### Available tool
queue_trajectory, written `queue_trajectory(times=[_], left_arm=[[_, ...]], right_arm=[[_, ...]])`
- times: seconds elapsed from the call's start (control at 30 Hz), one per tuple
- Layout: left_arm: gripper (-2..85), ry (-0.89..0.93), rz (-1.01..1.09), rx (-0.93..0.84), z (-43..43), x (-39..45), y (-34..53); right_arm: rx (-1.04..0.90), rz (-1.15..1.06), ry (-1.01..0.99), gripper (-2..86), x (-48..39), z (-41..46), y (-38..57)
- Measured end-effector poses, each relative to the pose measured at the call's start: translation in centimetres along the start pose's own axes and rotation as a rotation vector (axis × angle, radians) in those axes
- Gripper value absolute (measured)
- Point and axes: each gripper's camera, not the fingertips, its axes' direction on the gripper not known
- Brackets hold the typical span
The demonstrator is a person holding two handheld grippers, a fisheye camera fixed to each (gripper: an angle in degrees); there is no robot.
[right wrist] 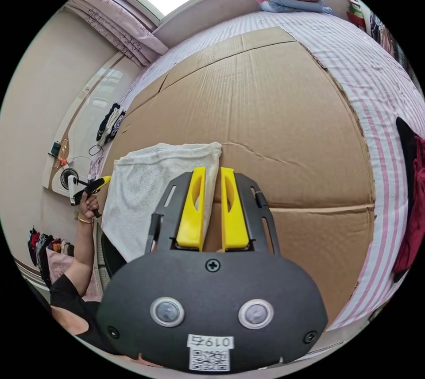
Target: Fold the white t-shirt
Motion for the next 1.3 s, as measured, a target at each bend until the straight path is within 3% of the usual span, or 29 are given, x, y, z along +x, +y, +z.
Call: queue_trajectory(times=[0.37, 0.63, 0.9, 1.13, 1.3], left_arm=[[3.0, -0.076, 0.010, -0.013, 3.6, 2.7, -0.8], [1.4, -0.153, 0.046, 0.041, 5.0, 5.9, 0.0], [1.2, -0.161, 0.043, 0.008, 8.5, 8.2, 1.4], [0.8, -0.115, 0.059, 0.017, 9.2, 10.2, 2.9], [0.7, -0.122, 0.054, 0.058, 9.0, 12.0, 5.6]], right_arm=[[-0.019, -0.065, 0.088, -0.3, -1.4, 1.2, -1.0], [0.068, -0.056, 0.110, -0.8, -0.8, -2.7, -0.5], [0.008, -0.040, 0.094, -0.5, 0.6, -3.2, 0.4], [0.038, -0.040, -0.019, 4.3, 2.7, -9.4, 3.0], [-0.049, -0.045, -0.099, 3.7, 4.9, -13.6, 7.6]])
